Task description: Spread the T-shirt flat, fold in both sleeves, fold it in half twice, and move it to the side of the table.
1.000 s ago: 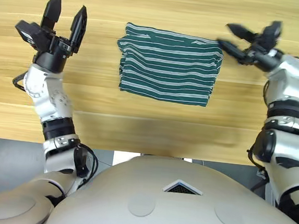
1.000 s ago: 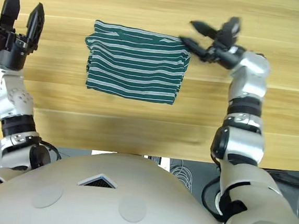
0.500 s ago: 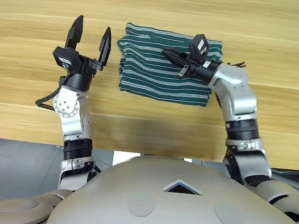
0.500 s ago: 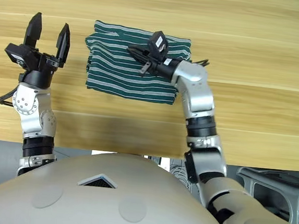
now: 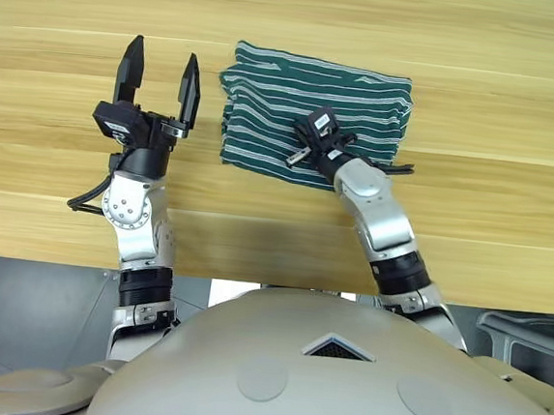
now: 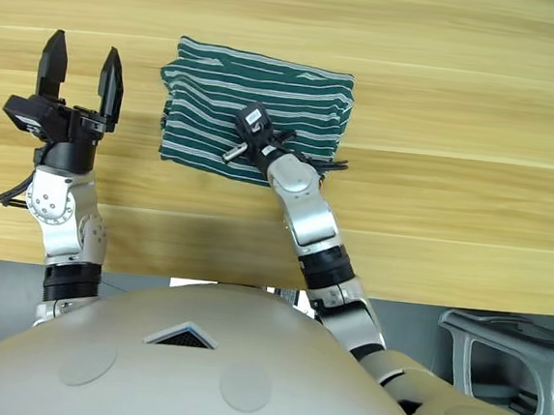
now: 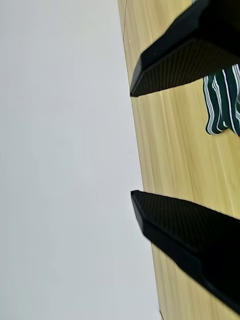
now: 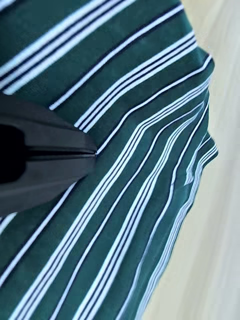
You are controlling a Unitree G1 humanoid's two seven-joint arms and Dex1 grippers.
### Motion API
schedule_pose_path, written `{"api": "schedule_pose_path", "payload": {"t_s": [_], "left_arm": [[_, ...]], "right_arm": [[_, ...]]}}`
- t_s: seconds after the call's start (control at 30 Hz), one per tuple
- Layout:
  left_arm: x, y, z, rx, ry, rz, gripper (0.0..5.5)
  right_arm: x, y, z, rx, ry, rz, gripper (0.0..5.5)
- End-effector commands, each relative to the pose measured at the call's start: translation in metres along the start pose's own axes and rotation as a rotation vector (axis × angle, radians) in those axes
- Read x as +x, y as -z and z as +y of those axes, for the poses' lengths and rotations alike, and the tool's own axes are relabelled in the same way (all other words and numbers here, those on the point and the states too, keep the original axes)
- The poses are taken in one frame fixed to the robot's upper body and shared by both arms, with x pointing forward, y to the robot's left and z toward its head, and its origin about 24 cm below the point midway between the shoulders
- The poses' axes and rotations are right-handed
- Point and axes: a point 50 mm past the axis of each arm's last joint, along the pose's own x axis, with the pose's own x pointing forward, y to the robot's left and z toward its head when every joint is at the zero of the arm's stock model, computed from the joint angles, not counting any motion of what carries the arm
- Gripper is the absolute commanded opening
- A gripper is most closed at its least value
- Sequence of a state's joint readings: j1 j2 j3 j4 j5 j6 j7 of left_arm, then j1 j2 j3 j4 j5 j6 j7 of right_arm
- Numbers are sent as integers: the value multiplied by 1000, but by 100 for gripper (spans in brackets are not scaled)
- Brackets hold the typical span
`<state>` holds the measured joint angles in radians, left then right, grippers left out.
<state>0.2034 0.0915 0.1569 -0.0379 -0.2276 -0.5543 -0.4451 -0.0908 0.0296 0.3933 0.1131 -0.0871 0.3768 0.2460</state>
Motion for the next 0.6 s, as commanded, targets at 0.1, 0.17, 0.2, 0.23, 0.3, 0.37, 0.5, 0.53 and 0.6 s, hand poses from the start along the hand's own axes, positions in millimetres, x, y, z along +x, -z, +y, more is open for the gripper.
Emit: {"api": "schedule_pose_path", "payload": {"t_s": [0.1, 0.17, 0.2, 0.23, 0.3, 0.37, 0.5, 0.53, 0.6], "left_arm": [[-1, -1, -2, 12, -10, -6, 335], [-3, -3, 0, 18, -21, -9, 335], [-4, -3, 1, 20, -26, -11, 335], [-4, -4, 1, 21, -29, -13, 335], [-3, -4, 1, 18, -27, -18, 335], [-2, -5, 1, 15, -19, -20, 335], [1, -5, 0, 3, 0, -22, 335], [2, -5, 0, 0, 2, -22, 335], [3, -4, -2, -5, 6, -23, 335]], "right_arm": [[4, 46, 18, -143, -294, 115, 4], [-7, 58, 13, -229, -490, 127, 4], [-14, 62, 9, -254, -572, 135, 4], [-22, 65, 0, -293, -655, 140, 4], [-37, 71, -22, -359, -766, 150, 4], [-53, 72, -44, -423, -854, 145, 4], [-81, 57, -97, -680, -901, 94, 4], [-79, 41, -108, -694, -845, 25, 4], [-74, 7, -118, -672, -751, -174, 4]]}}
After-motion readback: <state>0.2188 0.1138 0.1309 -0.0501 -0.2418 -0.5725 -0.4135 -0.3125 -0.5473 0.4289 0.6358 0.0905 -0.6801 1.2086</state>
